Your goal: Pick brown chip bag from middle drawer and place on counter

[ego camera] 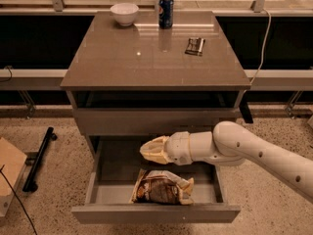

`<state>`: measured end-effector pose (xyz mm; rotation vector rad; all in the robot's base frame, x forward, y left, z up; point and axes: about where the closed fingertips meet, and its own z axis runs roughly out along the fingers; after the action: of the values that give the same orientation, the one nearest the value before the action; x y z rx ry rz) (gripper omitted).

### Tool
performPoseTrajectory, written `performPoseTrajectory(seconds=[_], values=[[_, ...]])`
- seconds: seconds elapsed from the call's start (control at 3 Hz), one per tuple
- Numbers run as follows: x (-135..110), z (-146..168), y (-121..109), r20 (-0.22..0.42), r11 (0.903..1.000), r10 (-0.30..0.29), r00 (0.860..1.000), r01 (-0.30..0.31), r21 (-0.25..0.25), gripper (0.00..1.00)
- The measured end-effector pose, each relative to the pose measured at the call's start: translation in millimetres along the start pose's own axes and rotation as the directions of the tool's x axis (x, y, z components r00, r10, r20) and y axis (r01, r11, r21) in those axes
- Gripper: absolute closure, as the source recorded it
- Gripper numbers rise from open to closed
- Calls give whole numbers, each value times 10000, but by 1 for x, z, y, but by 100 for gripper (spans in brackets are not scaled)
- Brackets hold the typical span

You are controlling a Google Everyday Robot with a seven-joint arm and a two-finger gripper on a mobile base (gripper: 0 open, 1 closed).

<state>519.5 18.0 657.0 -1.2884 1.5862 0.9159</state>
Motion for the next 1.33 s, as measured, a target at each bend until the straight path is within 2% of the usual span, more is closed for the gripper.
performPoseTrajectory(seconds=[0.33, 0.67, 1.0, 1.33], values=[[25, 1, -1, -472, 9995, 241, 9986, -231, 226, 20], [43, 0, -3, -795, 9985, 420, 9960, -391, 378, 0], [66, 1, -9, -1214, 9965, 707, 9901, -645, 540, 0], [95, 0, -13, -1750, 9922, 1119, 9782, -1001, 750, 0]])
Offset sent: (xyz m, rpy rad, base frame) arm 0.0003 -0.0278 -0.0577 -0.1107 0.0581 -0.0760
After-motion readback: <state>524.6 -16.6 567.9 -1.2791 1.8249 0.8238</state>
